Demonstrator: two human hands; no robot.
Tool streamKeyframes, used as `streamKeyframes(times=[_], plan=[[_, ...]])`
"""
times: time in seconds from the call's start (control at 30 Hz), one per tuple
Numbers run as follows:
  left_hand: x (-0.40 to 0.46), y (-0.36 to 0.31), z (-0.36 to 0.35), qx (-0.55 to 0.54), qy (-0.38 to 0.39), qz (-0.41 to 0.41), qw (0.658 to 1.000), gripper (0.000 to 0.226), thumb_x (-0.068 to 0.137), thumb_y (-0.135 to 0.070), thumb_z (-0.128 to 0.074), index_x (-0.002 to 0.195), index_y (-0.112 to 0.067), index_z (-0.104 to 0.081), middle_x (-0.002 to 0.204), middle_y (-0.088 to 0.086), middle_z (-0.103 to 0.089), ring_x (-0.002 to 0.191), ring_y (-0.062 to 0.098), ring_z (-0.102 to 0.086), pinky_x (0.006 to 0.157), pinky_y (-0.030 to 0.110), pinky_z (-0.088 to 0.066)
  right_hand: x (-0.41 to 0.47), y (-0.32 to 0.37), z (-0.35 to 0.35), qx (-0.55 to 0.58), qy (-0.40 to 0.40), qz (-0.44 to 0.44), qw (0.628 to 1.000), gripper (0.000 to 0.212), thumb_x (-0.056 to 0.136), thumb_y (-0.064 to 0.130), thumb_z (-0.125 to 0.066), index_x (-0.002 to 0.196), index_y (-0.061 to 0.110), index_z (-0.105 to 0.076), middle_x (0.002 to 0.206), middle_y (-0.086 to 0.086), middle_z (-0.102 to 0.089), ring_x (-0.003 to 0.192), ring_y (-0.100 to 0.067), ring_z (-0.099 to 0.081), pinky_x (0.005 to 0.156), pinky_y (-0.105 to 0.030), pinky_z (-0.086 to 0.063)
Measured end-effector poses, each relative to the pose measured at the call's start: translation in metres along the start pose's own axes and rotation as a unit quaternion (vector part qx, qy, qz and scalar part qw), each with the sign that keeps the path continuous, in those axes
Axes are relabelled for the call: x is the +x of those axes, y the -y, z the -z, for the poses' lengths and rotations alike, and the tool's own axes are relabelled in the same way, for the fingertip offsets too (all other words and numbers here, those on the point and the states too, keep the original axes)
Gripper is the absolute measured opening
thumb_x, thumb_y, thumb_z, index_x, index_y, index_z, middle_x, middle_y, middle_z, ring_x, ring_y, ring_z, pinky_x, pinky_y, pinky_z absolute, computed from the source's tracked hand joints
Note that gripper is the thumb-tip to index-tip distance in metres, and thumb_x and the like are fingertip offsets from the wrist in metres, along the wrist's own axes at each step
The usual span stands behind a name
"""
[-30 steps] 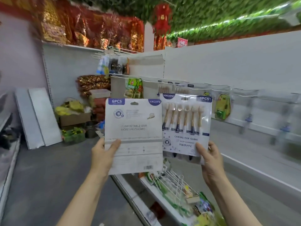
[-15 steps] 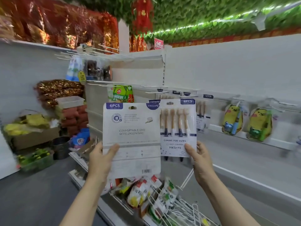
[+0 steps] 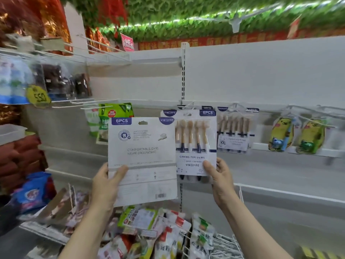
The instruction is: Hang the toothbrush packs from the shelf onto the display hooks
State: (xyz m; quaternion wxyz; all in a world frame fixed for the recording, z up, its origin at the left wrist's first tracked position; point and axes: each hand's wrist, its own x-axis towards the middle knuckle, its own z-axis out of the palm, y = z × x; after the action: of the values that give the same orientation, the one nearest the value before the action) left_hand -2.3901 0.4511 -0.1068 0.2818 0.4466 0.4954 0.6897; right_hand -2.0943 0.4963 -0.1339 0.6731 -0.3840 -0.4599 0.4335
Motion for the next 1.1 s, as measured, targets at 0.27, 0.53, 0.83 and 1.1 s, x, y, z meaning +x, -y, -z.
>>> streamKeyframes(times=[0.27, 0.53, 0.83, 1.1], plan=[[0.055, 0.033, -0.011, -0.042, 0.048, 0.011, 0.998, 0.013, 0.088, -0.009, -0.070, 0.097, -0.017, -0.064, 0.096, 0.003, -0.071, 0.088, 0.027, -0.066, 0.084, 0.039, -0.053, 0.026, -0.025, -0.007, 0.009, 0.002, 0.024, 1.000, 0.080, 0.058, 0.054, -0.092, 0.118, 0.013, -0.060, 0.116, -0.011, -0.073, 0.111, -0.031, -0.068, 0.101, -0.047, -0.050], [0.084, 0.056, -0.008, -0.086, 0.091, 0.022, 0.992, 0.021, 0.085, -0.006, -0.069, 0.103, -0.017, -0.068, 0.102, 0.006, -0.076, 0.096, 0.029, -0.070, 0.088, 0.043, -0.057, 0.044, -0.043, -0.011, 0.049, 0.017, 0.034, 0.998, 0.088, 0.049, 0.054, -0.095, 0.118, 0.010, -0.060, 0.115, -0.014, -0.073, 0.108, -0.030, -0.069, 0.096, -0.043, -0.052], [0.097, 0.061, -0.006, -0.106, 0.136, 0.020, 0.985, 0.033, 0.075, -0.014, -0.070, 0.108, -0.014, -0.068, 0.101, 0.008, -0.076, 0.088, 0.023, -0.073, 0.077, 0.035, -0.061, 0.045, -0.049, -0.014, 0.049, 0.013, 0.029, 0.998, 0.075, 0.058, 0.047, -0.093, 0.117, 0.012, -0.062, 0.114, -0.014, -0.073, 0.104, -0.030, -0.070, 0.090, -0.051, -0.054], [0.099, 0.069, -0.008, -0.121, 0.134, 0.036, 0.983, 0.027, 0.079, -0.011, -0.069, 0.105, -0.016, -0.067, 0.097, 0.005, -0.077, 0.085, 0.020, -0.074, 0.074, 0.033, -0.062, 0.054, -0.055, -0.013, 0.048, -0.019, 0.020, 0.998, 0.081, 0.052, 0.051, -0.095, 0.115, 0.011, -0.062, 0.116, -0.014, -0.073, 0.110, -0.028, -0.068, 0.096, -0.040, -0.052]])
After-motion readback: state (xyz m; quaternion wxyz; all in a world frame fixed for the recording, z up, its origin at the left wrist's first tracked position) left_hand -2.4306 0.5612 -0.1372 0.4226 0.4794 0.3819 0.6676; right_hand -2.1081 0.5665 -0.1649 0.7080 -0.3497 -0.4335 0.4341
